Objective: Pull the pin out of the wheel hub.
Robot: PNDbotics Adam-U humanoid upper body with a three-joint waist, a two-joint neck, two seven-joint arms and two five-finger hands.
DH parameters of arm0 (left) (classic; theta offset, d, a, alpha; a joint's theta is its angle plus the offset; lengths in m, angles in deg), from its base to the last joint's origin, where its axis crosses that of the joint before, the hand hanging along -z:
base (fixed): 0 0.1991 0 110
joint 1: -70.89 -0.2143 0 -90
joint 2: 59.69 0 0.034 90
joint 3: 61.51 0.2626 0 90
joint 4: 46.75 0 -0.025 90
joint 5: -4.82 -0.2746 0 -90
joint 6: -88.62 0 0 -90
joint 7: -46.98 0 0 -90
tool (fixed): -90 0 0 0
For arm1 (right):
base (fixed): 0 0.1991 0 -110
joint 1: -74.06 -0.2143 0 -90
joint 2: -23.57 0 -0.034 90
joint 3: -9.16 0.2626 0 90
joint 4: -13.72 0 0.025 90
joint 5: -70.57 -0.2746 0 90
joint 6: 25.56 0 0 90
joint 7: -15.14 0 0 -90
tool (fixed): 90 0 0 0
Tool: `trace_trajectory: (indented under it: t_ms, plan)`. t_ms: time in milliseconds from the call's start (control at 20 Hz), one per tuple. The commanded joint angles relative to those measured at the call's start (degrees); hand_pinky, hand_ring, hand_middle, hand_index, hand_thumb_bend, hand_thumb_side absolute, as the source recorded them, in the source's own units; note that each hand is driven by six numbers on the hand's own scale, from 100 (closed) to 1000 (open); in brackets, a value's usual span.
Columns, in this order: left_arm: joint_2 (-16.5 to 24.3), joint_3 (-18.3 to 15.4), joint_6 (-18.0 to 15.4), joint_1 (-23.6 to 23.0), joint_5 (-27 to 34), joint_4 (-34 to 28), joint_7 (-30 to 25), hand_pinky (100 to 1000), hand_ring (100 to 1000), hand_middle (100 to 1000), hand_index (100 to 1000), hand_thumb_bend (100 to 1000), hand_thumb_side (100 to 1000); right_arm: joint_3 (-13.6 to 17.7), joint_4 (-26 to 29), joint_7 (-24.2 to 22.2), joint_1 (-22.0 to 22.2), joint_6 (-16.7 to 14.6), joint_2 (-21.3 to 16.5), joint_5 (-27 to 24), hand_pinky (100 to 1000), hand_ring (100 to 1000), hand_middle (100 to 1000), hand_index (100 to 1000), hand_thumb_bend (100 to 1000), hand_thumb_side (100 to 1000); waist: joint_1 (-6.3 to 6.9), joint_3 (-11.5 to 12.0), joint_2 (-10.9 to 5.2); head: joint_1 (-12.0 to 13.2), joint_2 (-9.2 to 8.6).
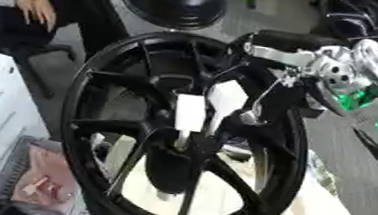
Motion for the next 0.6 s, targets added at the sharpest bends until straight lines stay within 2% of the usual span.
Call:
trace_trajectory:
  t_ms: [50,600]
  plan:
    - [2.71,-0.59,0.17,-0.07,-0.28,-3.34,0.27,909,844,718,875,100,565,1.18,0.68,-5.49,-1.12,5.16,-1.61,1.0,872,858,812,860,473,100,0.43,0.18,-0.41,-0.97,0.29]
    - [2.3,-0.24,0.85,-1.57,-0.46,-5.52,-0.01,912,845,717,874,100,566,1.36,0.05,-5.75,-1.32,4.05,-1.67,2.2,873,863,813,859,464,100,-0.11,0.66,0.33,-0.13,0.29]
